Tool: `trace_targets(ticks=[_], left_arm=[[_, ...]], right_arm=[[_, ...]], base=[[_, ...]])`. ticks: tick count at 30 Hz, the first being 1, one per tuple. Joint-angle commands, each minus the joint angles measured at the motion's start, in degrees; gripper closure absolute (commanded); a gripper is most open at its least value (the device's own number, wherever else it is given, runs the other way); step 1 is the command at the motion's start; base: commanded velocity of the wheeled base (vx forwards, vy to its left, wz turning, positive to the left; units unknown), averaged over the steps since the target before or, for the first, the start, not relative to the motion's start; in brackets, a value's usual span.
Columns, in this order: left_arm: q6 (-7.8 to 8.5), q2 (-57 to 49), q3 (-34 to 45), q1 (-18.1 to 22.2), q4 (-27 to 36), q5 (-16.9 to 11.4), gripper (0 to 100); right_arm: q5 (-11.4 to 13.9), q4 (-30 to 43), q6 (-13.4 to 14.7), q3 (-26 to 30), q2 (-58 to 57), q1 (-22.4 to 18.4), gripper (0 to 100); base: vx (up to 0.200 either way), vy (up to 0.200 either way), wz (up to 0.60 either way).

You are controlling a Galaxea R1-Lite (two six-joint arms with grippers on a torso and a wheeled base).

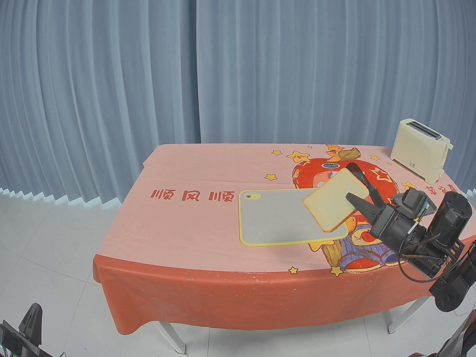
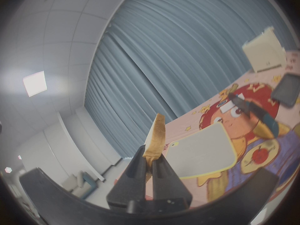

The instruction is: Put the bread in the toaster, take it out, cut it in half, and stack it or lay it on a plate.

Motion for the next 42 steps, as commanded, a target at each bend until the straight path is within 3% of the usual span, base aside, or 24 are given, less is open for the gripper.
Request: trace_targets(ticks=[1, 2, 4, 8, 11, 14, 26, 31, 42], left_arm=[[-0.02, -0.93, 1.01, 0.0, -0.06, 0.0, 100], [-0.02, -0.93, 1.01, 0.0, -0.06, 0.0, 100], [-0.02, -0.93, 1.01, 0.0, -0.06, 0.0, 100], [-0.02, -0.84, 1.01, 0.0, -0.06, 0.0, 100], [-0.02, -0.93, 1.01, 0.0, -0.06, 0.0, 100], [-0.02, -0.93, 1.01, 0.0, -0.06, 0.0, 100], [-0.02, -0.93, 1.01, 0.0, -0.06, 0.0, 100], [-0.02, -0.93, 1.01, 0.0, -0.06, 0.0, 100], [-0.02, -0.93, 1.01, 0.0, -0.06, 0.0, 100]], right_arm=[[-1.11, -0.61, 5.85, -3.09, 2.28, 2.17, 100], [-1.2, -0.61, 9.01, -4.24, 2.28, 2.08, 100], [-1.2, -0.61, 11.91, -4.94, 2.19, 2.08, 100], [-1.2, -0.52, 14.46, -5.47, 2.28, 2.17, 100], [-1.02, -0.52, 19.38, -5.73, 2.54, 2.17, 100], [-0.67, -0.61, 22.02, -5.73, 2.89, 2.25, 100], [-0.76, -0.61, 22.72, -6.43, 5.36, 1.99, 100], [-0.93, -0.61, 25.53, -7.49, 7.55, 2.43, 100], [-1.02, -0.61, 28.96, -9.42, 7.9, 1.99, 100]], base=[[0.0, 0.0, 0.0], [0.0, 0.0, 0.0], [0.0, 0.0, 0.0], [0.0, 0.0, 0.0], [0.0, 0.0, 0.0], [0.0, 0.0, 0.0], [0.0, 0.0, 0.0], [0.0, 0.0, 0.0], [0.0, 0.0, 0.0]])
